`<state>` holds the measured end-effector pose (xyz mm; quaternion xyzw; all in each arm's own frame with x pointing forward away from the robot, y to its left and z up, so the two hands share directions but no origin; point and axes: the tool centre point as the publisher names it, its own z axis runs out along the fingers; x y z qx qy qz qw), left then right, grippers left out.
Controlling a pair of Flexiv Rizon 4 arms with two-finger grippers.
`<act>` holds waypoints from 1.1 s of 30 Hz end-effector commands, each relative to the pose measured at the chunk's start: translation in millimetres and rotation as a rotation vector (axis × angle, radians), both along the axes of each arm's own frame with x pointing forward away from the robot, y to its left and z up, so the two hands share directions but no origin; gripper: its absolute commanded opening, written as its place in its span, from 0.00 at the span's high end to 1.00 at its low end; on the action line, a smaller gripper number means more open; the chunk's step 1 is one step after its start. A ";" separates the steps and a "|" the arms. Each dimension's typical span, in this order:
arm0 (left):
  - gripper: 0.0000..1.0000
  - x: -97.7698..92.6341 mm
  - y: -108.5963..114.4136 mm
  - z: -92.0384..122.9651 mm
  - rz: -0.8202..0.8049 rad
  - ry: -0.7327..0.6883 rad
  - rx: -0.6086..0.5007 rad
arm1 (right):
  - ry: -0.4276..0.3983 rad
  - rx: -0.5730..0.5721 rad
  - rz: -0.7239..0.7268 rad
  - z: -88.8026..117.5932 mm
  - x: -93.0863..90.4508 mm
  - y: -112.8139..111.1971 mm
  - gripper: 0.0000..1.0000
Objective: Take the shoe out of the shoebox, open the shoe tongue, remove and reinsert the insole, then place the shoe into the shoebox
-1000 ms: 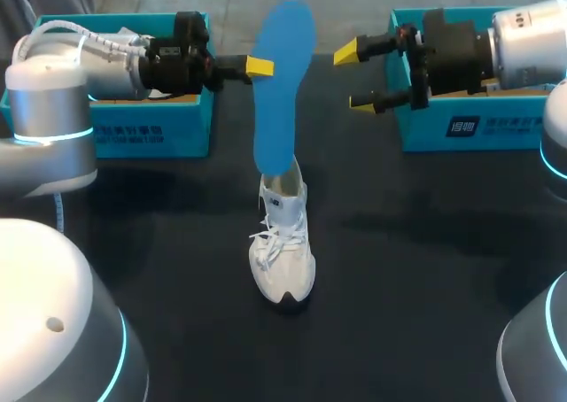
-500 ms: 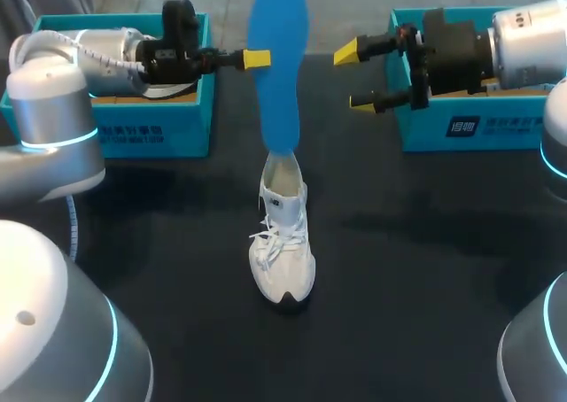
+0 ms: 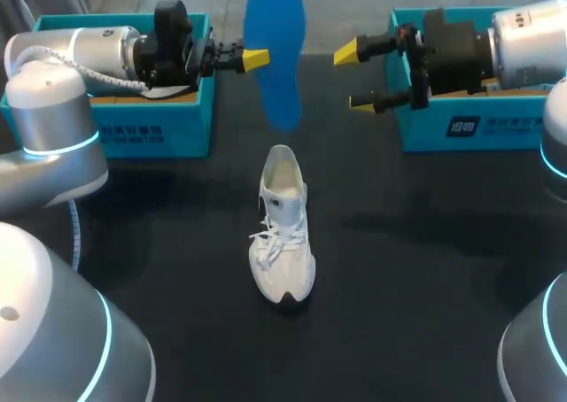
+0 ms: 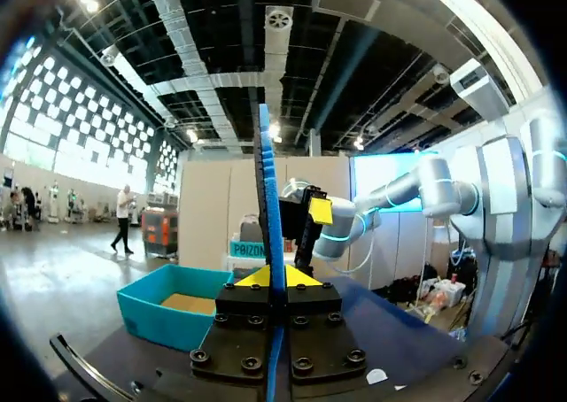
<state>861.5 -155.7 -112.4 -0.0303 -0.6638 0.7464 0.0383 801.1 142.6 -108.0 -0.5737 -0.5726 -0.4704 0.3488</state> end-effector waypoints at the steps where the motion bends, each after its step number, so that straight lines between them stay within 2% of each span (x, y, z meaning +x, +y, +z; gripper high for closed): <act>1: 1.00 -3.4 -0.3 -0.7 0.064 -0.331 -0.036 | 0.000 0.000 -0.001 -0.4 1.2 2.2 0.00; 10: 1.00 -3.4 -0.3 -0.7 0.064 -0.331 -0.036 | 0.000 0.000 -0.001 -0.4 1.2 2.2 0.00; 11: 1.00 -4.1 0.2 -2.7 0.065 -0.444 -0.017 | 0.000 0.000 -0.001 -0.4 1.2 2.2 0.00; 14: 1.00 -4.8 0.8 -8.4 0.073 -0.657 -0.001 | 0.000 0.000 -0.001 -0.4 1.2 2.2 0.00; 15: 1.00 -5.1 1.0 -9.2 0.079 -0.668 -0.010 | 0.000 0.000 -0.001 -0.4 1.2 2.2 0.00; 18: 1.00 -2.8 3.4 -14.9 0.079 -0.889 -0.042 | 0.000 0.000 -0.001 -0.4 1.2 2.2 0.00; 20: 1.00 -0.8 5.1 -17.1 0.101 -0.932 -0.072 | 0.000 0.000 -0.001 -0.4 1.2 2.2 0.00; 29: 1.00 1.1 8.5 -20.3 0.109 -1.408 -0.206 | 0.000 0.000 -0.001 -0.4 1.2 2.2 0.00; 33: 1.00 3.8 9.8 -23.2 0.116 -1.603 -0.213 | 0.000 0.000 -0.001 -0.4 1.2 2.2 0.00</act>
